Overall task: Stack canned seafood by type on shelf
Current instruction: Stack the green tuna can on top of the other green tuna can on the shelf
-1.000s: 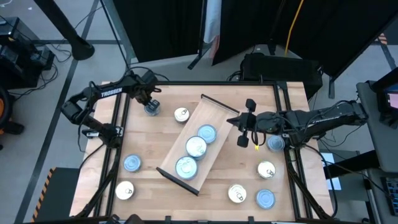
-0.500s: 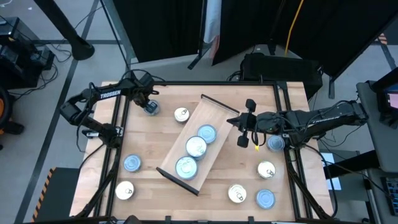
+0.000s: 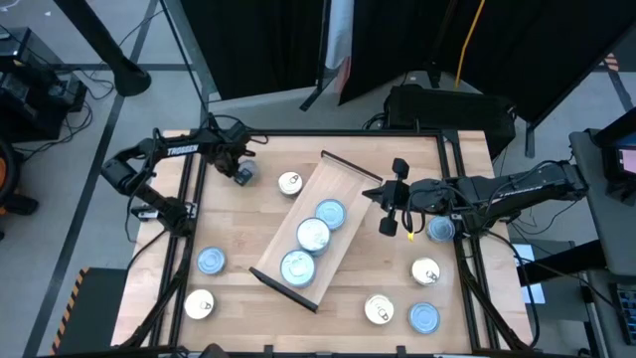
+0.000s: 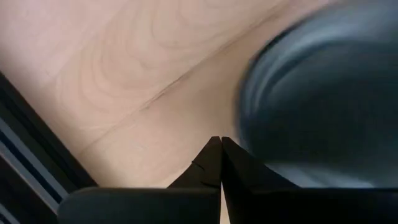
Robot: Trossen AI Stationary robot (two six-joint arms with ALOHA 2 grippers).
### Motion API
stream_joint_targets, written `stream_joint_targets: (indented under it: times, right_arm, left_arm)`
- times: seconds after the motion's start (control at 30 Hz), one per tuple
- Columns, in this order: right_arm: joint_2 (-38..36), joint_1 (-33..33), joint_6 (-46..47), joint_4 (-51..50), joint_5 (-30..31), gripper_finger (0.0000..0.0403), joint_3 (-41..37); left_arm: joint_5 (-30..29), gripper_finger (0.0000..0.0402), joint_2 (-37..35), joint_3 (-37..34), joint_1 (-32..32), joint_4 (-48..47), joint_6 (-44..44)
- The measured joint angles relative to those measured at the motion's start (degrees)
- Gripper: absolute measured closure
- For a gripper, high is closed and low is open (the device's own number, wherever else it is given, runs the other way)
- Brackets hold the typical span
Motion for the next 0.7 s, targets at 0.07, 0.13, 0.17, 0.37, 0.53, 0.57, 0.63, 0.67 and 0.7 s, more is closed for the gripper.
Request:
stream_joint_targets:
  times: [0.07, 0.13, 0.17, 0.37, 0.53, 0.57, 0.63, 0.67, 0.7]
  right_arm:
    - [0.0, -0.01, 0.0, 0.0, 0.0, 0.0403, 0.0]
    - [0.0, -0.01, -0.05, -0.02, 0.0, 0.0403, 0.0]
    - [0.0, 0.01, -0.07, -0.02, 0.0, 0.0403, 0.0]
    - [0.0, -0.01, -0.13, -0.35, 0.0, 0.0403, 0.0]
    - [-0.02, -0.01, -0.17, -0.57, 0.02, 0.0403, 0.02]
    - [-0.01, -0.01, -0.17, -0.6, 0.02, 0.0403, 0.02]
    - [-0.01, -0.01, -0.17, -0.88, 0.02, 0.0403, 0.01]
    - [-0.02, -0.01, -0.29, -0.99, 0.02, 0.0403, 0.01]
    - [-0.01, -0.01, -0.44, -1.03, 0.03, 0.0403, 0.01]
  left_arm:
    - [-0.26, 0.04, 0.22, -0.02, 0.0, 0.1, 0.01]
    - [-1.37, 0.04, 0.15, 0.0, 0.0, 1.02, -0.2]
    - [-1.59, 0.04, 0.15, 0.0, 0.0, 1.19, -0.22]
    - [-0.95, 0.04, -1.24, 0.0, -0.06, 0.81, -1.46]
    - [2.11, 0.04, -6.53, 0.01, -3.49, 2.2, -1.9]
    - [2.67, 0.04, -7.54, 0.05, -4.49, 2.33, -1.88]
    - [3.08, 0.04, -9.28, 0.07, -6.6, 2.47, -1.72]
    - [3.08, 0.04, -9.87, 0.07, -7.72, 2.43, -1.79]
    - [3.08, 0.04, -10.25, 0.09, -8.86, 2.45, -1.9]
